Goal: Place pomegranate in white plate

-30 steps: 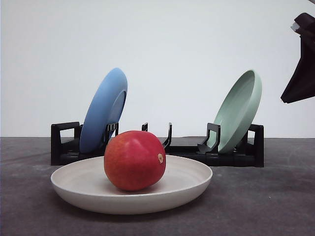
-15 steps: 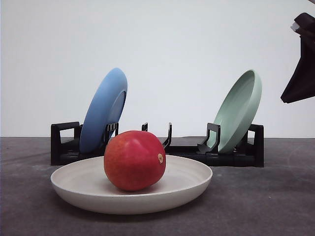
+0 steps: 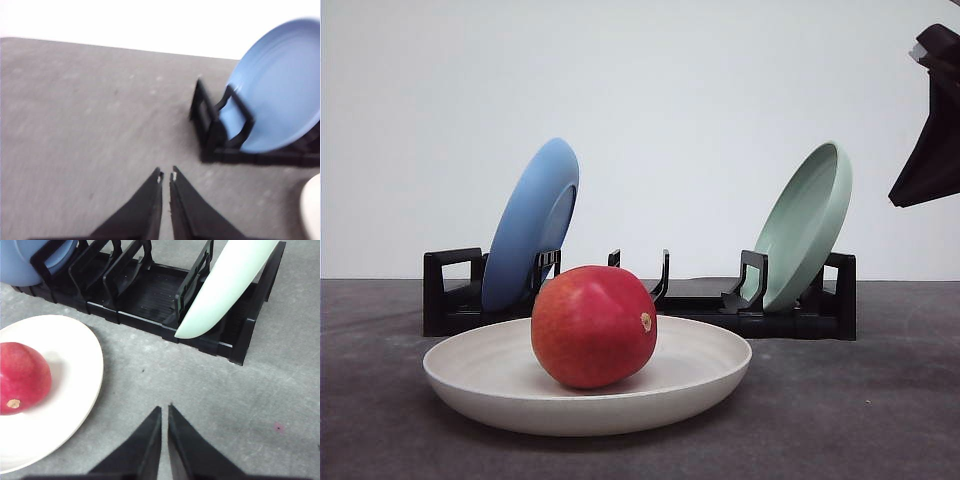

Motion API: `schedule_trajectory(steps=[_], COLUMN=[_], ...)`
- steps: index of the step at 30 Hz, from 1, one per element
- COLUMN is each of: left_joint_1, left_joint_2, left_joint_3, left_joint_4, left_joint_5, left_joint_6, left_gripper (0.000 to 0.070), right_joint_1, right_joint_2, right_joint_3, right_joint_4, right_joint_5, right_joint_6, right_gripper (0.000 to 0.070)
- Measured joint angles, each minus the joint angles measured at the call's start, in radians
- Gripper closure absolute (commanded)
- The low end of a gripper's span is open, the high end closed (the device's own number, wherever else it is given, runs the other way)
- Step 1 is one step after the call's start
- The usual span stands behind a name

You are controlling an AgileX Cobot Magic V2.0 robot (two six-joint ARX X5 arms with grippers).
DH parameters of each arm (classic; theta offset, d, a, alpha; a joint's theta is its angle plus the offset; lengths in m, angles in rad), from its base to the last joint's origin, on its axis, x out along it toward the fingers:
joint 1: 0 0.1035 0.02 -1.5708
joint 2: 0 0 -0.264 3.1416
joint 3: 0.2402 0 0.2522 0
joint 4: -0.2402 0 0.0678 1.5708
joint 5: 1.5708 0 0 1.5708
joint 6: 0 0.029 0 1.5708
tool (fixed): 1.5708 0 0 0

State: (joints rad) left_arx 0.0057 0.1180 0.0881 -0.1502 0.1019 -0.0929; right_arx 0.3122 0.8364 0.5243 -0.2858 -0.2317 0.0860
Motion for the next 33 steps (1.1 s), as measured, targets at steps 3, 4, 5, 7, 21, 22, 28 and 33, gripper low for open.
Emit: schedule_trajectory(steps=[3,4,5,7,21,22,28,33], left_joint_1=[0.001,0.001,0.001,0.001,0.001,0.001,0.001,0.001], left_joint_2=[-0.077,-0.100,-0.110,-0.115,-0.114,-0.114,-0.114,-0.114], left_joint_3=[-0.057,-0.066,-0.067,-0.067,-0.067,-0.067,-0.067,-0.067], left_joint_4=[-0.006,-0.015,-0.014,-0.010,-0.015,-0.016,-0.015,-0.015], left_joint_5=[-0.002,-0.002,-0.004,-0.015,-0.017,-0.017,-0.017,-0.017], left_joint_6=[0.000,0.000,0.001,0.004,0.014,0.014,0.015,0.015], left_gripper=[0.0696,0.0696,0.0696,0.0696,0.0696,0.0696,0.0696,0.0696], right_joint_1=[0.000,0.000,0.000,0.000,0.000,0.000,0.000,-0.002], right_joint_2=[0.000,0.000,0.000,0.000,0.000,0.000,0.000,-0.009], right_joint_3=[0.000,0.000,0.000,0.000,0.000,0.000,0.000,0.000], right_joint_4=[0.001,0.001,0.002,0.004,0.006,0.006,0.006,-0.002], right_joint_5=[0.000,0.000,0.000,0.000,0.000,0.000,0.000,0.025], right_joint_6=[0.000,0.000,0.000,0.000,0.000,0.000,0.000,-0.023], right_gripper=[0.0684,0.0684,0.0684,0.0684,0.0684,0.0684,0.0684,0.0684])
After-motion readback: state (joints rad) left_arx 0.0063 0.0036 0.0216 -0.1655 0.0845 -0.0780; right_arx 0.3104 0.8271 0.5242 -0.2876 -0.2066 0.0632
